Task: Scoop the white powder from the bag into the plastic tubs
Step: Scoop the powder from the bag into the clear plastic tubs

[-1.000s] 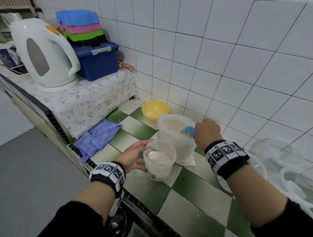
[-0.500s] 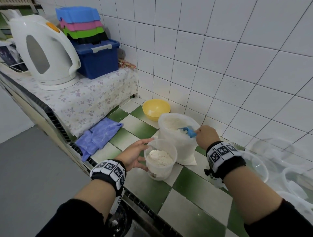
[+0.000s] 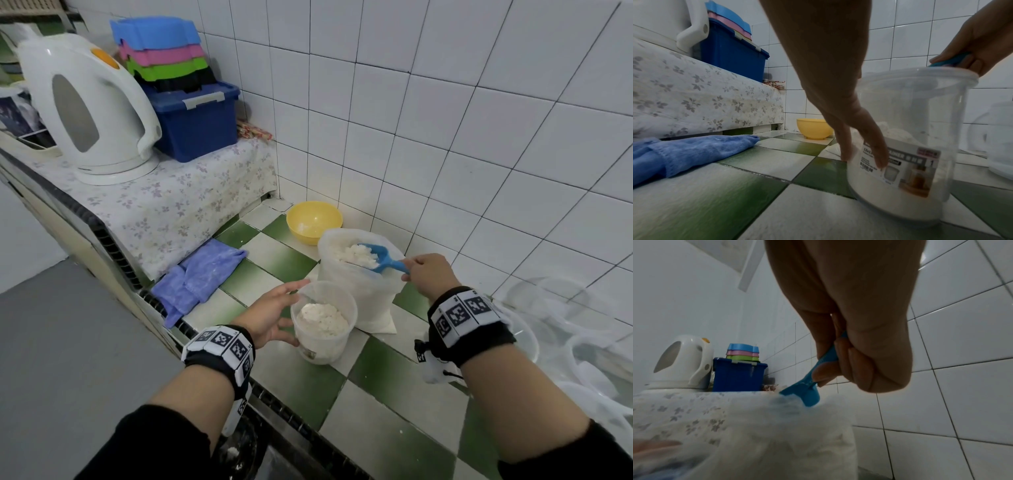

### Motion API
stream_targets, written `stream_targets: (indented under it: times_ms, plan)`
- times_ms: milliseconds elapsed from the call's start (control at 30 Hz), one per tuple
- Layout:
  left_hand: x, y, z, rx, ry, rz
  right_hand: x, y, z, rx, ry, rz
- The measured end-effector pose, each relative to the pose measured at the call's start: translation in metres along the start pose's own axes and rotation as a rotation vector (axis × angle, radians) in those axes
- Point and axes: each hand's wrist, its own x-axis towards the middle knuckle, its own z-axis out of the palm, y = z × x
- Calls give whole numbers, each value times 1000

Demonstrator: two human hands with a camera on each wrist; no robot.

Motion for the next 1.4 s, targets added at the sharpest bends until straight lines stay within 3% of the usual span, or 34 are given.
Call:
stream_targets:
  times_ms: [333, 567, 833, 1067, 1267, 1400]
  plan:
    - [-4, -1, 2, -38, 1, 3, -27, -4, -24, 175, -137, -68]
    - [-4, 0, 4, -33, 1, -2, -57, -7, -1, -58, -266, -182]
    - [-6, -1, 4, -39, 3, 7, -74, 6, 42, -576, -119, -506]
    - [-7, -1, 4, -43, 1, -7, -78, 10, 39, -499, 21, -608]
    - [-6, -2, 3, -33, 5, -1, -82, 7, 47, -588, 82, -644]
    - [-7, -2, 3, -34, 2, 2, -85, 6, 48, -678, -59, -682]
